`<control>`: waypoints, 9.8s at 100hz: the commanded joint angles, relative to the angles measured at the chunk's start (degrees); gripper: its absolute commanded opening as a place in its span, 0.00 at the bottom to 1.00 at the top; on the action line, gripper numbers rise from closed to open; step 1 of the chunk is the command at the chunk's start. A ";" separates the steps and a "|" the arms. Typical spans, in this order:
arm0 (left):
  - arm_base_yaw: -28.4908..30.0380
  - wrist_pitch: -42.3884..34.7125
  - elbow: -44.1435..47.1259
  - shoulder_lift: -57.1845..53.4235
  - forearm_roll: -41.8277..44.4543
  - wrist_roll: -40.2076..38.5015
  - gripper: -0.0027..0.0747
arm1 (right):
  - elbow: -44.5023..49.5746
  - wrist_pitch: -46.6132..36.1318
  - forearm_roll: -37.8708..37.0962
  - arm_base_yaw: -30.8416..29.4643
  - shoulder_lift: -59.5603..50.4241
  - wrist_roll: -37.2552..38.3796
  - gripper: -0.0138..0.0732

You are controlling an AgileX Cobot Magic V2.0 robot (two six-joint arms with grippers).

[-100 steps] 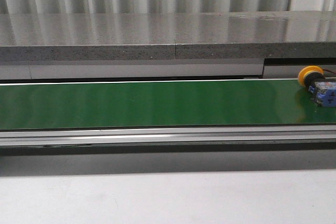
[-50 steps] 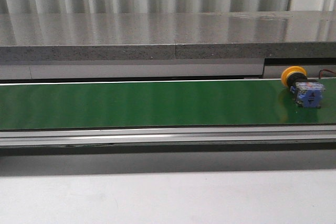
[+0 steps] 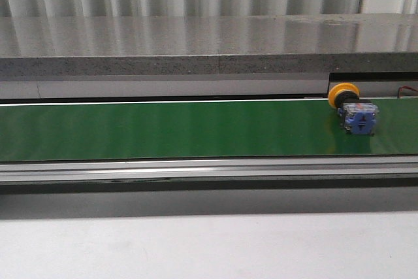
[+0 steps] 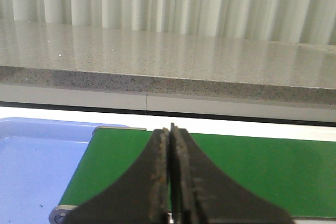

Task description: Move button from right to left

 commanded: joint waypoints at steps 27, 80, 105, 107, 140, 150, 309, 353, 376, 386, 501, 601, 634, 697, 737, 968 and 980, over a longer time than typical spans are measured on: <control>0.06 -4.80 1.35 -1.89 -0.47 0.03 0.01 | -1.21 -4.46 0.30 -0.22 0.43 -0.64 0.08; 0.06 -4.80 1.35 -1.89 -0.47 0.03 0.01 | -1.21 -4.46 0.30 -0.22 0.43 -0.64 0.08; 0.06 -5.24 1.35 -1.89 -0.47 0.03 0.01 | -1.21 -4.46 0.30 -0.22 0.43 -0.64 0.08; 0.06 -5.24 1.35 -1.89 -0.47 0.03 0.01 | -1.21 -4.46 0.30 -0.22 0.43 -0.64 0.08; 0.06 -5.04 -3.32 -1.48 -0.63 0.03 0.01 | -1.21 -4.46 0.30 -0.22 0.43 -0.64 0.08; 0.06 -4.19 -7.38 0.65 -1.22 0.03 0.01 | -1.21 -4.46 0.30 -0.22 0.43 -0.64 0.08; 0.06 39.17 -43.47 40.16 -0.04 1.15 0.94 | -1.21 -4.46 0.30 -0.22 0.43 -0.64 0.08; 0.06 43.98 -48.72 46.19 -4.76 1.25 0.89 | -1.21 -4.46 0.30 -0.22 0.43 -0.64 0.08; -3.77 43.84 -56.13 56.74 -8.16 1.52 0.89 | -1.21 -4.46 0.30 -0.22 0.43 -0.64 0.08; -8.80 41.56 -58.14 61.67 -8.30 1.52 0.89 | -1.21 -4.46 0.30 -0.22 0.43 -0.64 0.08; -25.56 34.26 -74.58 98.84 -3.39 -2.06 0.88 | -1.21 -4.46 0.30 -0.22 0.43 -0.64 0.08; -16.39 47.60 -73.80 82.33 6.33 -1.38 0.01 | -1.21 -4.46 0.30 -0.22 0.43 -0.64 0.08; 2.33 45.31 -66.44 76.33 6.14 7.43 0.01 | -1.21 -4.46 0.30 -0.22 0.43 -0.64 0.08; 20.17 30.03 -63.82 91.38 -0.85 12.02 0.01 | -1.21 -4.46 0.30 -0.22 0.43 -0.64 0.08; 22.87 29.13 -67.67 99.50 -2.25 12.02 0.01 | -1.21 -4.46 0.30 -0.22 0.43 -0.64 0.08; -1.60 18.44 -35.85 32.63 -10.70 13.56 0.01 | -1.21 -4.46 0.35 -0.22 0.43 -0.64 0.08; -1.60 19.43 -33.77 28.10 -10.08 13.56 0.01 | -1.21 -4.46 0.35 -0.22 0.43 -0.64 0.08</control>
